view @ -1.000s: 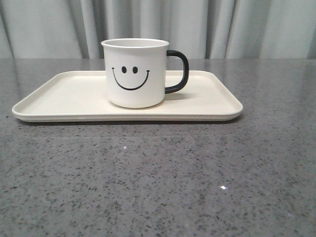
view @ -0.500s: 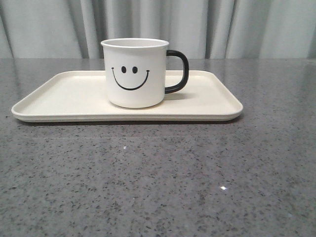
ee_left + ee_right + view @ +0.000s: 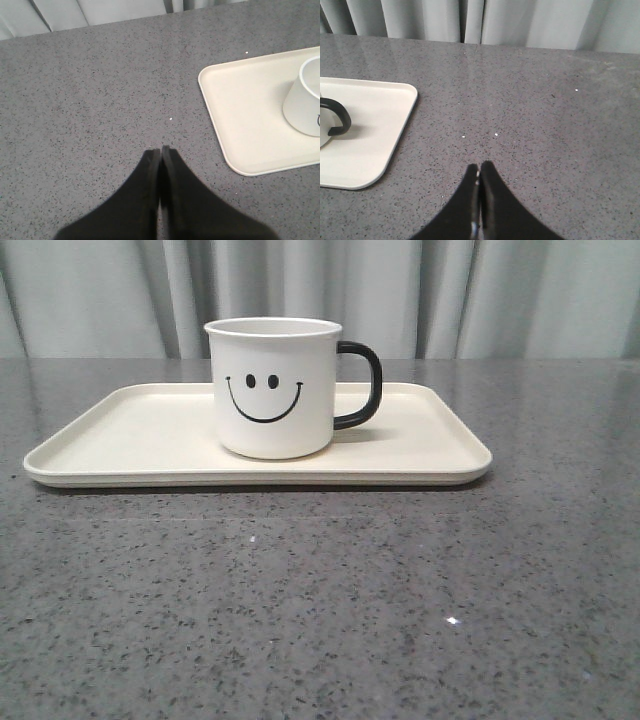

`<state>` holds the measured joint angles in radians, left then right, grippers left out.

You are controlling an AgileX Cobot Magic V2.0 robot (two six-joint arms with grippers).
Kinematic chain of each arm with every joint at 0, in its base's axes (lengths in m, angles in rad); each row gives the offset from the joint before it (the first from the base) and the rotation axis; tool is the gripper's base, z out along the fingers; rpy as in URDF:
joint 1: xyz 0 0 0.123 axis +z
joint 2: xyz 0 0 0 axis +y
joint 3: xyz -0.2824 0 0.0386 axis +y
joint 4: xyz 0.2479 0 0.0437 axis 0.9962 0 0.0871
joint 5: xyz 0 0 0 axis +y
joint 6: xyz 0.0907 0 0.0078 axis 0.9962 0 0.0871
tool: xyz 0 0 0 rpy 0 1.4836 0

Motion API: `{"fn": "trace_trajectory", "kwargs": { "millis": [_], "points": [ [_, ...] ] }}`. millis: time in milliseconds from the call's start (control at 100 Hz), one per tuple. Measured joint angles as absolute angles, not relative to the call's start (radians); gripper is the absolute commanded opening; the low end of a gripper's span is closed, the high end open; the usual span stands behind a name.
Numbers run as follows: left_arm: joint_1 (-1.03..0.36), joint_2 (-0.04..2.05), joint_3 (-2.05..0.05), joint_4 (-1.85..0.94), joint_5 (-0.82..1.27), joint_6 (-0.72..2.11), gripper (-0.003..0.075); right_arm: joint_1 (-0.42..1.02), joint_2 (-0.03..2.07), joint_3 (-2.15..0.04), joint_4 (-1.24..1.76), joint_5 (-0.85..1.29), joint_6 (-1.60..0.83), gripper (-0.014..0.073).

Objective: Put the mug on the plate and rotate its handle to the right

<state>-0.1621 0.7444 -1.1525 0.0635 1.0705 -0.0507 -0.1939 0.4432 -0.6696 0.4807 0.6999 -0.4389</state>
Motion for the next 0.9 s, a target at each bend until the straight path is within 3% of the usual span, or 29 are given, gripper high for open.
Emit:
{"fn": "trace_trajectory", "kwargs": {
  "millis": [510,660,900],
  "points": [
    [-0.162,0.738,-1.128,0.066,1.023,-0.051,-0.002,-0.194,0.443,-0.67,0.481,0.7,-0.437,-0.0119],
    [-0.162,0.671,-0.979,0.068,0.789,-0.051,-0.002,-0.194,0.443,-0.67,0.481,0.7,-0.437,-0.0119],
    [-0.162,0.419,-0.509,0.0,0.265,-0.051,-0.002,-0.194,0.443,-0.67,0.481,0.7,-0.437,-0.0119]
  ]
}}
